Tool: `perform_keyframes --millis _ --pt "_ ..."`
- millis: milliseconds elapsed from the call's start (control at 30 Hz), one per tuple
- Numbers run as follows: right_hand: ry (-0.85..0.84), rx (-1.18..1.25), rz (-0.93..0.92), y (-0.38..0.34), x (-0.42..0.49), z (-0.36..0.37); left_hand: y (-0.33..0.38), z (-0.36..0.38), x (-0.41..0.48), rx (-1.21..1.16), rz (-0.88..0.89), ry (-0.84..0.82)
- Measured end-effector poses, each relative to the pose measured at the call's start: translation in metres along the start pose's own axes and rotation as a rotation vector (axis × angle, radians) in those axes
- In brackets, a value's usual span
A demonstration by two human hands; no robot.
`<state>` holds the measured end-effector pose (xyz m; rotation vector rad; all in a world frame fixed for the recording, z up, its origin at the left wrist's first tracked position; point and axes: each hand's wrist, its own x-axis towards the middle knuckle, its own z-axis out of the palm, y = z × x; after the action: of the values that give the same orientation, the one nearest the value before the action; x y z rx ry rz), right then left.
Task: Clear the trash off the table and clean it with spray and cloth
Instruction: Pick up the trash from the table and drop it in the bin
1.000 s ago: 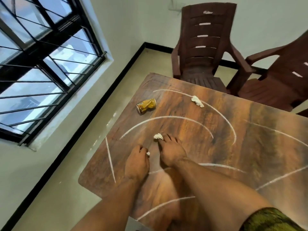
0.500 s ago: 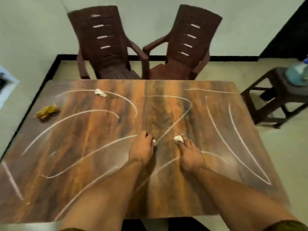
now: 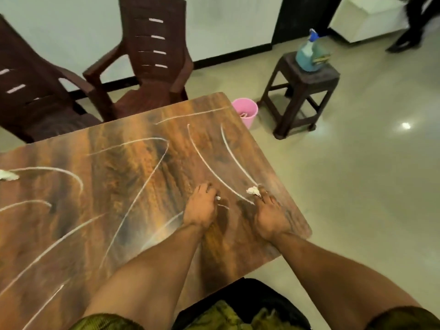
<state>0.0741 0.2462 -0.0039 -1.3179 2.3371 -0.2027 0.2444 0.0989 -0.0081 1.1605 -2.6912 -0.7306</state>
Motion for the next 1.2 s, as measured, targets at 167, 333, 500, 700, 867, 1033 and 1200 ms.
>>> perform_keyframes --millis 167,333,500,700,867,1033,1200 --pt "0.011 -0.109 0.010 0.028 -0.008 -0.018 0.045 0.024 0.025 0.069 0.140 -0.145" --pt "0.047 -0.134 -0.003 0.065 -0.001 -0.038 0.094 0.039 0.051 0.077 0.215 -0.162" --pt "0.071 -0.109 0.008 0.126 0.028 -0.068 0.146 0.065 0.094 0.089 0.252 -0.136" --pt "0.058 -0.107 -0.083 0.223 0.073 -0.113 0.239 0.109 0.165 0.131 0.189 -0.120" --pt "-0.029 -0.137 -0.181 0.295 0.094 -0.152 0.301 0.137 0.202 0.129 0.091 -0.115" --pt "-0.072 -0.166 -0.225 0.332 0.136 -0.178 0.329 0.144 0.240 0.150 -0.014 -0.146" --pt "-0.128 -0.191 -0.281 0.335 0.195 -0.194 0.320 0.151 0.286 0.130 -0.197 -0.157"
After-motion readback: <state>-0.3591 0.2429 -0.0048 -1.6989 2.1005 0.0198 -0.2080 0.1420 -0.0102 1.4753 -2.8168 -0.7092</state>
